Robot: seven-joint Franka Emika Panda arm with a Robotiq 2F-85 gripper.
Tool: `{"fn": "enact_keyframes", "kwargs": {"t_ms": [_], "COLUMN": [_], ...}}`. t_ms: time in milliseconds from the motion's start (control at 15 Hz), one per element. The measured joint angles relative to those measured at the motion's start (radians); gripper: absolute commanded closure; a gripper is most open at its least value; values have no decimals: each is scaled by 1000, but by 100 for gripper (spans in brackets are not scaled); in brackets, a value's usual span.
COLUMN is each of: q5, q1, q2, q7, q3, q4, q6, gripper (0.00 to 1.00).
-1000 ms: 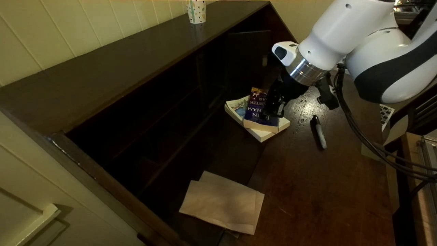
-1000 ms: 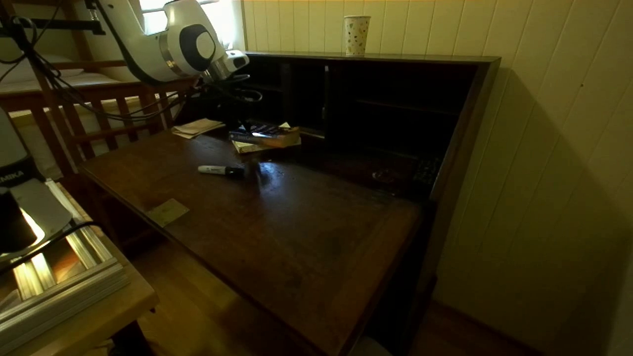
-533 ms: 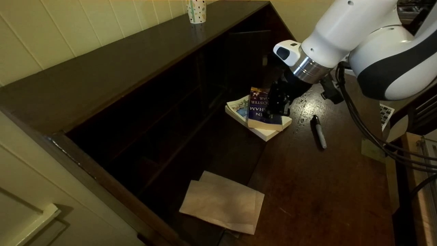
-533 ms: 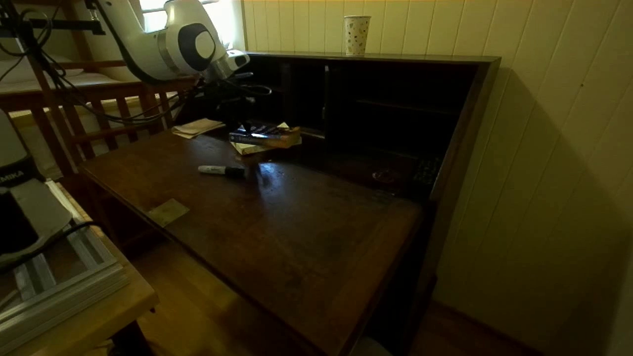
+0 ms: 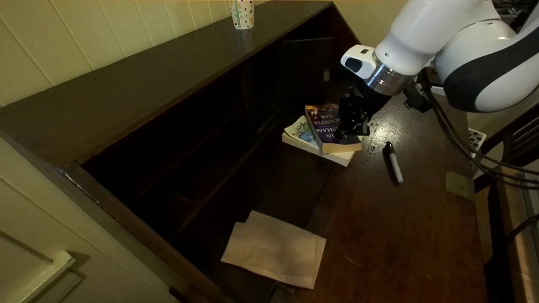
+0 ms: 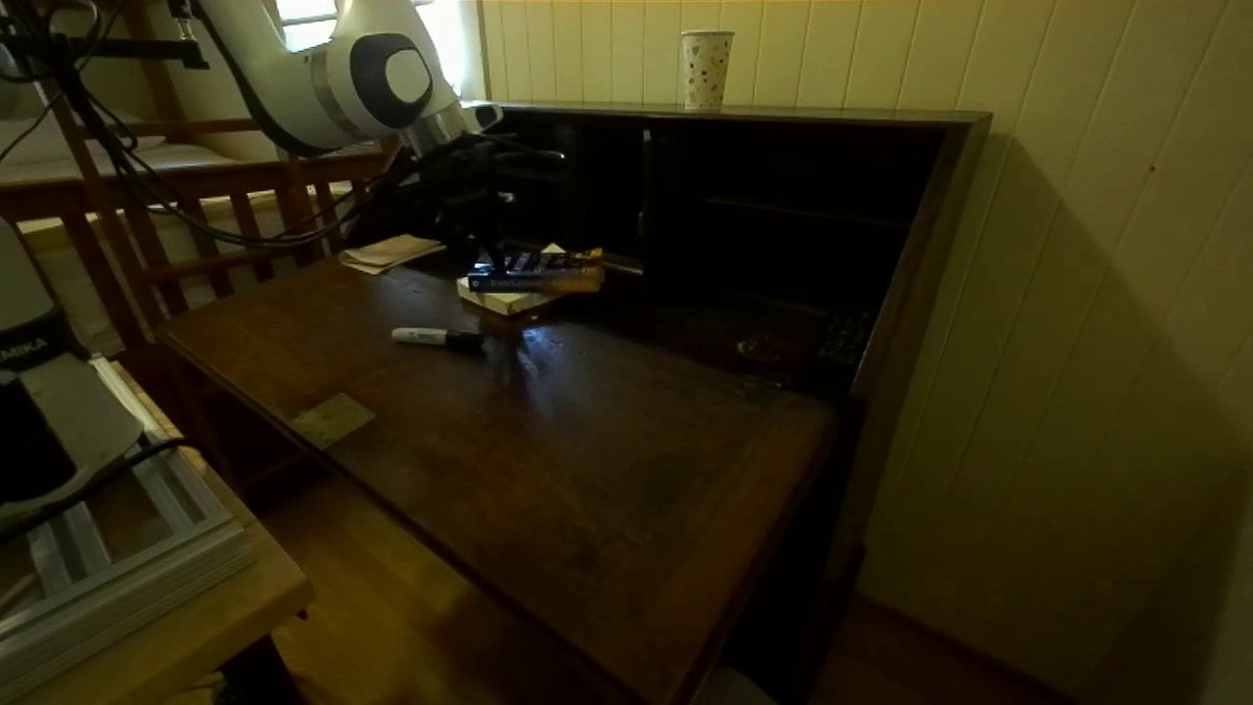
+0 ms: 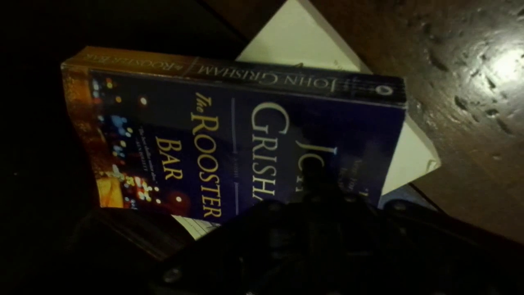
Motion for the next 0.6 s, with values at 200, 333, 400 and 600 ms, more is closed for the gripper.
{"fn": "enact_keyframes", "kwargs": {"t_ms": [200,333,400,600], "q5": [8,19,33,101], "q1": [-54,-78,-86,-95], "q2": [-20,-40,-51,-94], "q7": [-95,-155,-186,-257], "q3": [33,42,45,49], "q4": [0,0,0,1], "q6": [-65,-129,-171,-316], "gripper": [100,100,100,100]}}
